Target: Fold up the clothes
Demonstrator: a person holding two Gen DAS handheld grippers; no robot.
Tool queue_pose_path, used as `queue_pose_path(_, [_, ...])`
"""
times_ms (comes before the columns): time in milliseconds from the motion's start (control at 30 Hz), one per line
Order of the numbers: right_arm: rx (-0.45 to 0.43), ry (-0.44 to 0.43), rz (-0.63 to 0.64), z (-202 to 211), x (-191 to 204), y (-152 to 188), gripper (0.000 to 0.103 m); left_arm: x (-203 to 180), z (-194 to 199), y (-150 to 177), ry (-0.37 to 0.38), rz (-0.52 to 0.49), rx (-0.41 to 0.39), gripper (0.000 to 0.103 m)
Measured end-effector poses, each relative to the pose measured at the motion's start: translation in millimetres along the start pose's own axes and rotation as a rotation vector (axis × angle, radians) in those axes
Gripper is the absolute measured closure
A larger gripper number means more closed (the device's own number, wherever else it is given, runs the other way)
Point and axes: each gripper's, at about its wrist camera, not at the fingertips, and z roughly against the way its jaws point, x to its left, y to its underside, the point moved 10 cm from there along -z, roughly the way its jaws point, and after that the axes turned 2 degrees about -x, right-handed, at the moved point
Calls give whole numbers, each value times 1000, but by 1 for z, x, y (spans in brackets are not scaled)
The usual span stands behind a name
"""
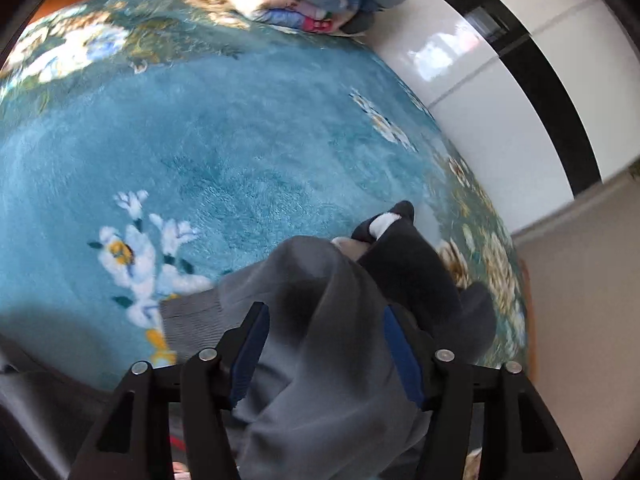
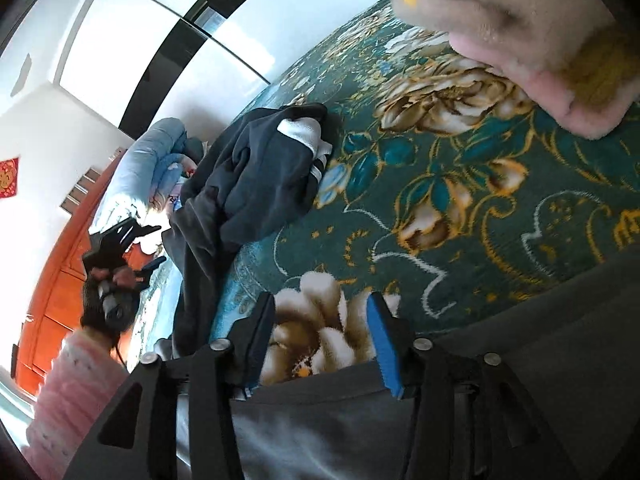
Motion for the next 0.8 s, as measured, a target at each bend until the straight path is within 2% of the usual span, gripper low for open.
queue_pose_path(33, [5,0,3,-1,1,1,52,-1,-2,2,-10,1,-2,64])
queue_pose_path(67, [13,-5,5,-3,2,1,52,-2,-3,4,-23,-2,-4,74])
queue_pose_path(100, [20,-11,4,-4,3,2,52,-3,-5,6,-35,-4,-5,92])
queue_pose_path(133, [25,-18,1,-3,3,3,52,-3,-5,8,-46,-8,-11,96])
queue_pose_path(200, [27,-28,-8,-1,2,3,52,-5,1,9,-49,-8,-54,97])
queue_pose_path(267, [16,-32,-27,3,-2,0,52,-19,19,10,-8,-31,-98,98])
queue_pose_path(300, [6,-32,-37,6,-5,-2,52,-33,32,10,15,-71,-125,98])
queue_pose_path(367, [-21,-30,-57,13,-12,-8,52,-79,65,23,92,-220,-150,98])
queue_pose_path(433, [-46,-27,-79,20,-19,-14,52,-120,92,50,191,-354,-130,98])
queue_pose_path(533, [-83,-21,-111,31,-30,-23,52,-166,128,116,302,-577,-88,98])
queue_pose_path(633, [-121,-16,-143,43,-41,-31,52,-176,130,193,344,-706,12,98])
queue_pose_path(767, [-182,-3,-193,63,-59,-44,52,-157,87,292,250,-857,149,98])
queue_pose_path(800, [-192,-1,-206,67,-63,-46,52,-151,79,305,234,-855,178,98])
